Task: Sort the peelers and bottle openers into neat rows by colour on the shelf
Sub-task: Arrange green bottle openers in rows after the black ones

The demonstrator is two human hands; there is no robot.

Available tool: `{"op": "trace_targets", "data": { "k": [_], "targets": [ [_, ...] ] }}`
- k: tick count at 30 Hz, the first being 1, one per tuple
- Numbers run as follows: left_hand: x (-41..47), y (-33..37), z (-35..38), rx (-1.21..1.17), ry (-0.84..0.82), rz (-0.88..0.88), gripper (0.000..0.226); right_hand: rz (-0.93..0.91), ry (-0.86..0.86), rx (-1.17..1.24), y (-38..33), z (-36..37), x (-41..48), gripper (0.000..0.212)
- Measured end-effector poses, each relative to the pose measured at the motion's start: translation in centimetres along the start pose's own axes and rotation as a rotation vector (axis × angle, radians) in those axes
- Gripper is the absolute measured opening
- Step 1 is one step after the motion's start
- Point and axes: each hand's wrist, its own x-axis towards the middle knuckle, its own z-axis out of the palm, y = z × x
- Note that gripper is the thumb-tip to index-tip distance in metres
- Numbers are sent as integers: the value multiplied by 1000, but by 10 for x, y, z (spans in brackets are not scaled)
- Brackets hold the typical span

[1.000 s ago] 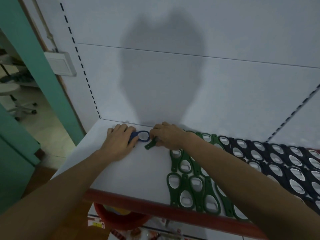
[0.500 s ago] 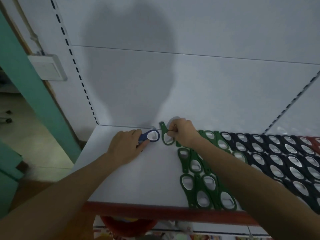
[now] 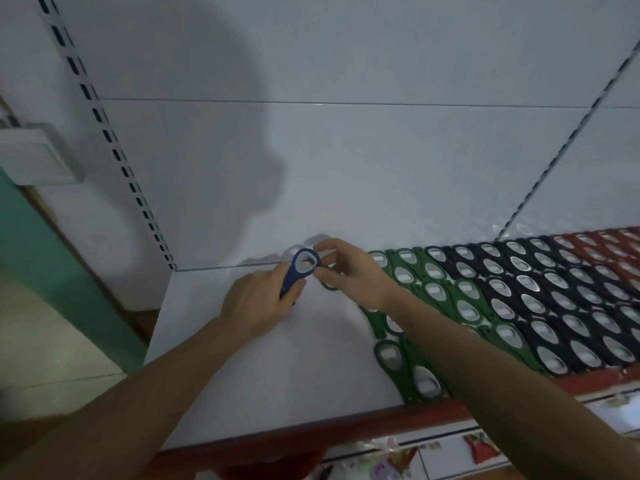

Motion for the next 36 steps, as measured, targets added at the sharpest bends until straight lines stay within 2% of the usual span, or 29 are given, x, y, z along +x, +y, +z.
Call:
{"op": "trace_targets", "data": {
  "k": [4,7,9,11,14,16,19,22,24,32,36],
  "targets": [
    [3,20,4,-79,-28,13,58,62,203,134,-4,3,-4,25],
    [9,25,2,-70,-18,12,61,217,390,264,-3,-17,-12,19],
    [14,23,0,-86,-79,10,65,297,455,316,2,-35,-18,18],
    [20,17,2,-99,-127,-2,57,339,450,293,9,-48,-27,21],
    [30,10,10,-113,-82,64,32,346,416,211,13,-53,-40,19],
    [35,7,15,-140,-101,150,38,344,402,182,11,-51,-46,16],
    [39,5,19,-166,-161,178,52,351,388,136,13,-49,-50,16],
    [40,3,20,-147,-142,246,51,292,301,-154,12,-50,-52,18],
    [40,2,20,-115,-129,294,52,254,234,-249,7,-49,-54,21],
    [42,8,17,-41,-210,250,57,283,250,-40,-7,-46,-52,22],
    [41,13,16,14,-247,248,57,315,144,-61,-3,-43,-53,19]
  ]
}}
